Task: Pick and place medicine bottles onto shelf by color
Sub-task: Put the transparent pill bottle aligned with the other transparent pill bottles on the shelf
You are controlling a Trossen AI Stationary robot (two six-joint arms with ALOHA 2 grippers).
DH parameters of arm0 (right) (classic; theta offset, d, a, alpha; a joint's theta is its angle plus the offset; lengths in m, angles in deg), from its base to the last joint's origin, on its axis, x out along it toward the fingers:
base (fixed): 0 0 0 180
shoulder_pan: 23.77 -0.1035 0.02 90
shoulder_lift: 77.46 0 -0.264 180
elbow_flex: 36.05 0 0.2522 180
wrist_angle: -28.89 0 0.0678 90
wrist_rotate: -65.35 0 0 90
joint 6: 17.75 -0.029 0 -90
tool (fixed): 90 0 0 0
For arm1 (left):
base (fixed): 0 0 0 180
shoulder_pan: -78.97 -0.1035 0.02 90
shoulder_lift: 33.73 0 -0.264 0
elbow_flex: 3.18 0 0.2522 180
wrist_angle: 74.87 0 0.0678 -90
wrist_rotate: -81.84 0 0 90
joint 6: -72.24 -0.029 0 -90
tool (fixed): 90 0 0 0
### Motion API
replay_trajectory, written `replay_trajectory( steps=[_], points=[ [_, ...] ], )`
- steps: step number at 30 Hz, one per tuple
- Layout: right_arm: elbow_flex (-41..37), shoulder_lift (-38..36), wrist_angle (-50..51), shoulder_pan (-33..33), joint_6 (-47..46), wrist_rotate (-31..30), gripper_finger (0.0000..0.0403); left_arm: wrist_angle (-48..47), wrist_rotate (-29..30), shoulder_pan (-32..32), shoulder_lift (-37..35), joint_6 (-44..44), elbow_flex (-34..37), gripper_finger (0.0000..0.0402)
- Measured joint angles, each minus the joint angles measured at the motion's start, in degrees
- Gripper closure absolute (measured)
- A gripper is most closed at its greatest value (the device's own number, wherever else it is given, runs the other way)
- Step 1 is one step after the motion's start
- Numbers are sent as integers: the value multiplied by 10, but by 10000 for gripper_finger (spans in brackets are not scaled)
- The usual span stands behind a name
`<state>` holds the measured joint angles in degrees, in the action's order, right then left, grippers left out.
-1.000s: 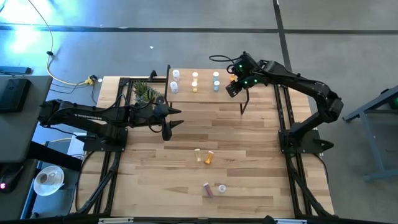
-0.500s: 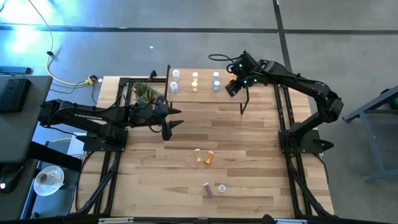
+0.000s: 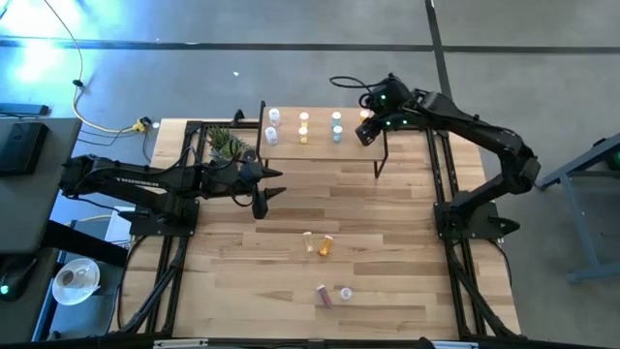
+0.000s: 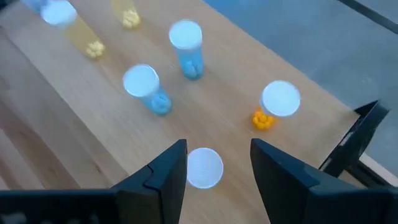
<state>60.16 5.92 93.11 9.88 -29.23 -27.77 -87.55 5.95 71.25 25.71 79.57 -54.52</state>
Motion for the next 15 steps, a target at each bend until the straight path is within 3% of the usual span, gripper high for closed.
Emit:
replay_trajectory(
  steps=[15],
  points=[
    [59, -3, 105, -104, -1, -2, 235, -23, 0, 1, 0, 2, 0, 186]
  ],
)
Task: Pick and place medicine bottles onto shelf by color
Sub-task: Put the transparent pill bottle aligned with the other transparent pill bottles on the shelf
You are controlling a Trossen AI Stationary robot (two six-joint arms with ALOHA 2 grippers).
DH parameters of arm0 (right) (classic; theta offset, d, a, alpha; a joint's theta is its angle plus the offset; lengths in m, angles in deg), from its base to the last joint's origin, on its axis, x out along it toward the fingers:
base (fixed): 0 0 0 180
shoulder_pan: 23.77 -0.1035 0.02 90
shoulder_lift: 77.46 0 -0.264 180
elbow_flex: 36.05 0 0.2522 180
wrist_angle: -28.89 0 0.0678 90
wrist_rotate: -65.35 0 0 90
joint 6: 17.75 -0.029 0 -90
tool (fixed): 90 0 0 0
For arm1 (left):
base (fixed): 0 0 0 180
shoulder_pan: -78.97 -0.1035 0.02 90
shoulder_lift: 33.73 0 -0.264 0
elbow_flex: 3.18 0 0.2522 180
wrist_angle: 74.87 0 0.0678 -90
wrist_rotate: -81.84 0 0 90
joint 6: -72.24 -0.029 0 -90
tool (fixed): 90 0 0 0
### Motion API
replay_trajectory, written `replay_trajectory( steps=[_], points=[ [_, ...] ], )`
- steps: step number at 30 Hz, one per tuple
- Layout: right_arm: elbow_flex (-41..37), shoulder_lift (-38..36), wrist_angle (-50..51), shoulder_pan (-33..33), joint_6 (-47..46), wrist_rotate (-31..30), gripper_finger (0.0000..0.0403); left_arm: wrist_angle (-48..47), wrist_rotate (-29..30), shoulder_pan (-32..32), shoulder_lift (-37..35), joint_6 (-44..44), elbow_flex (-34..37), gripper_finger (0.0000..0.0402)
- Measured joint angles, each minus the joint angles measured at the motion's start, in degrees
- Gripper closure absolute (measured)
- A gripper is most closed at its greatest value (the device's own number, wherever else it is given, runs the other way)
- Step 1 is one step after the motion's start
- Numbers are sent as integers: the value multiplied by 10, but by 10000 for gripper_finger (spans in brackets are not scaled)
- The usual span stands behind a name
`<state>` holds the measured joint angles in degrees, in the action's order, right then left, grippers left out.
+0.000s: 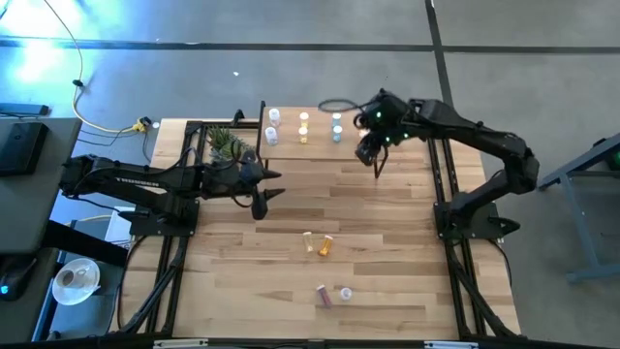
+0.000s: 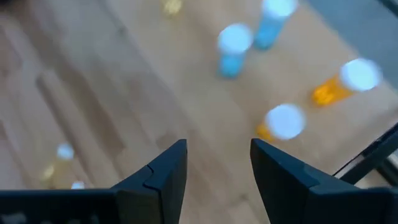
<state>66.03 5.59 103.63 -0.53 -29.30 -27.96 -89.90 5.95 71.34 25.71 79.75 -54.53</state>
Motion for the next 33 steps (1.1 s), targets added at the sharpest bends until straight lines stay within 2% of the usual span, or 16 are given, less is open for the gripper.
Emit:
replay_trajectory(
  steps=[8, 15, 23, 33],
  points=[
    [0, 0, 61, -113, -61, -66, 235, -28, 0, 18, 0, 40, 0, 185],
    [-10, 1, 56, -219, -79, -111, 235, -38, 0, 39, 0, 45, 0, 186],
    [-110, 2, -11, -293, -100, -104, 235, -59, -1, 79, 0, 55, 0, 185],
    [-210, 2, -193, -328, -69, -52, 235, -105, 0, 124, 0, 138, 12, 185]
  ],
)
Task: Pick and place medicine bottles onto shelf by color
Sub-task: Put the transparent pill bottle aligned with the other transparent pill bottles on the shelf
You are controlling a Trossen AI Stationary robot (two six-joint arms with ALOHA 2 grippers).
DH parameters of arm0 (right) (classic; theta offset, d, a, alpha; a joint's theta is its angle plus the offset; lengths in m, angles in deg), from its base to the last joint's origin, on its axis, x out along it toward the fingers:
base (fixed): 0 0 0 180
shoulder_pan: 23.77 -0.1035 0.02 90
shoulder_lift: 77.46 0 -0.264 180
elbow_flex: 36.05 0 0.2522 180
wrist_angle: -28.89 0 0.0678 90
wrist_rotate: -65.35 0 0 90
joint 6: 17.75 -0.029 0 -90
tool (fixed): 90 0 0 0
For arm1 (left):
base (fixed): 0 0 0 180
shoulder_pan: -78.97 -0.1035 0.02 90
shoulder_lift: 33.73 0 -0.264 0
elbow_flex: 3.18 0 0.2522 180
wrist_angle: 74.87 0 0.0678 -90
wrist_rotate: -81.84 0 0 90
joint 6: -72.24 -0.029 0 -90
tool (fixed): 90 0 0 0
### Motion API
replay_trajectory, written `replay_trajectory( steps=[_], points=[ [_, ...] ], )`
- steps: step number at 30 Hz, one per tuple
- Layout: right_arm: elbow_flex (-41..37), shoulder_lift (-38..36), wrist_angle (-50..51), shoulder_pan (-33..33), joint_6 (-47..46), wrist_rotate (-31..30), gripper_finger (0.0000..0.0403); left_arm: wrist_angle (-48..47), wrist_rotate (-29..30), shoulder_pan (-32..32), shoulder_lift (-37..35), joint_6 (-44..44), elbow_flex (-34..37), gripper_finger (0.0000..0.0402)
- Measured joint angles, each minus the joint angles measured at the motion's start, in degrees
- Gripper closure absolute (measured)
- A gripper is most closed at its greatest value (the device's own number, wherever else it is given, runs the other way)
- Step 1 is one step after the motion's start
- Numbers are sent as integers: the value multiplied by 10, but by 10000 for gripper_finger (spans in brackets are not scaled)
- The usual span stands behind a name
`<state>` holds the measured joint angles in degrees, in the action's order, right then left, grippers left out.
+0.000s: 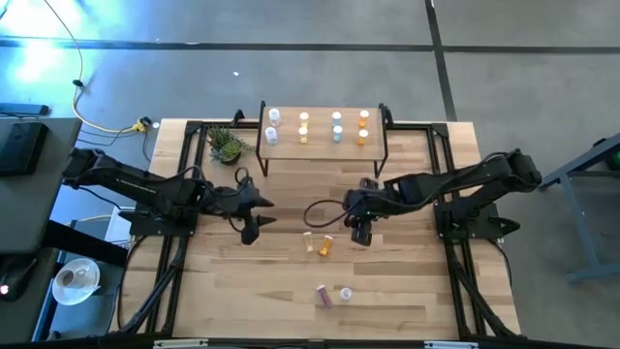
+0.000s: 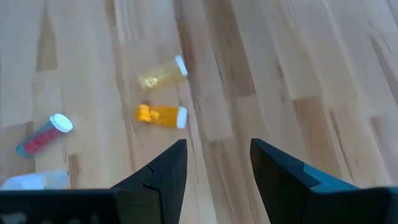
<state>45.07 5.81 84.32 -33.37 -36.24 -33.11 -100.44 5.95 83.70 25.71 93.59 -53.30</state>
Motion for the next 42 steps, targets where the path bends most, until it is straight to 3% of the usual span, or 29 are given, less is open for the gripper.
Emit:
replay_trajectory(
  steps=[14, 22, 31, 42],
  points=[
    [-99, 0, -183, -57, 40, 9, 235, 1, 28, 26, 0, 116, 47, 186],
    [-129, 3, -241, -75, 28, 113, 235, 35, 45, 26, 0, 121, 47, 185],
    [-131, 28, -287, -130, 65, 89, 233, 36, 45, 26, 0, 119, 47, 186],
    [-131, 89, -351, -198, 72, 86, 194, 45, 45, 25, 0, 121, 47, 186]
  ],
)
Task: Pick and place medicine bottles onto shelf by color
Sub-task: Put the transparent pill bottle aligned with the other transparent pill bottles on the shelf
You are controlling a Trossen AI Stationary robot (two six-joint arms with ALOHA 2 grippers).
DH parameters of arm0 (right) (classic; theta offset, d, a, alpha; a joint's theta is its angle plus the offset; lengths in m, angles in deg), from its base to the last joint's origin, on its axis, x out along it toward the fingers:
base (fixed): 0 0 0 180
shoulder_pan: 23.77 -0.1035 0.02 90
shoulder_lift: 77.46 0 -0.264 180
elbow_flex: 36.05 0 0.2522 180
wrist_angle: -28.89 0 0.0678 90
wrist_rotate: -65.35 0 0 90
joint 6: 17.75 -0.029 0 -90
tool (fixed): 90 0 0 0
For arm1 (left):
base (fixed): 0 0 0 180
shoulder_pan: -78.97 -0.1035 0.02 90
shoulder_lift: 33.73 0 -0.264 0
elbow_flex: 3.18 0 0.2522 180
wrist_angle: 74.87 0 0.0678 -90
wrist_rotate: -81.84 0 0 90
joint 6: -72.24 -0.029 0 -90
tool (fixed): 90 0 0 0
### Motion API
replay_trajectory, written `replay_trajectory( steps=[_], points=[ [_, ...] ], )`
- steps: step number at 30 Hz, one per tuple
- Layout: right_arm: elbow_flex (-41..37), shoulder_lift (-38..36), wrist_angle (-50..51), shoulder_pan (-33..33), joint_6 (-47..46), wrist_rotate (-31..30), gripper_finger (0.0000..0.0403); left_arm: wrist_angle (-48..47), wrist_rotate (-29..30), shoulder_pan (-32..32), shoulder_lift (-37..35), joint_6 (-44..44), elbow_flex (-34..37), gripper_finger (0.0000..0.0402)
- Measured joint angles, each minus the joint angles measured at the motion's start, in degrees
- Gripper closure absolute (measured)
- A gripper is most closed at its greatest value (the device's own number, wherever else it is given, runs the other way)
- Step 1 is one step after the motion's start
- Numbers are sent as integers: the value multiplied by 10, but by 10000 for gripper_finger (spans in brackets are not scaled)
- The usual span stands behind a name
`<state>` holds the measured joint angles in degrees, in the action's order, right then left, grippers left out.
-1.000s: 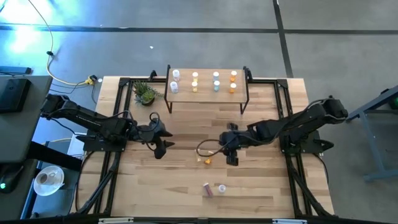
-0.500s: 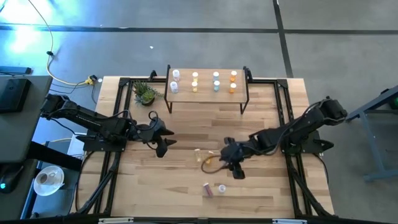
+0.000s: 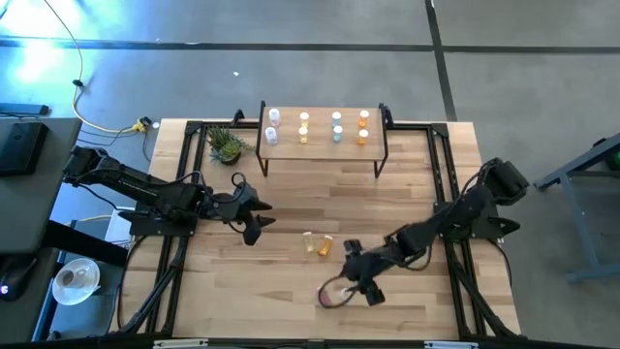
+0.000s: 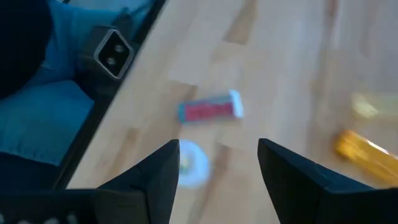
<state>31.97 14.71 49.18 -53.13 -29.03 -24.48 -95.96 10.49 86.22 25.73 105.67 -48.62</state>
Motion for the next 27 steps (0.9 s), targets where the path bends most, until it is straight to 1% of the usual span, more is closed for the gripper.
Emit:
replay_trajectory(
  steps=[4, 7, 12, 25, 27],
  points=[
    [0, 30, -23, -22, 16, -16, 194, -2, 0, 0, 0, 0, 0, 186],
    [0, 47, -21, -32, 17, -30, 194, -1, 0, 0, 0, 0, 0, 185],
    [1, 59, -28, -45, 16, -32, 194, -1, 0, 0, 0, 8, 0, 185],
    [0, 85, -37, -48, -2, -32, 194, 0, 0, 0, 0, 10, 0, 186],
    [0, 85, -39, -48, -3, -40, 194, 0, 0, 0, 0, 11, 0, 186]
  ],
)
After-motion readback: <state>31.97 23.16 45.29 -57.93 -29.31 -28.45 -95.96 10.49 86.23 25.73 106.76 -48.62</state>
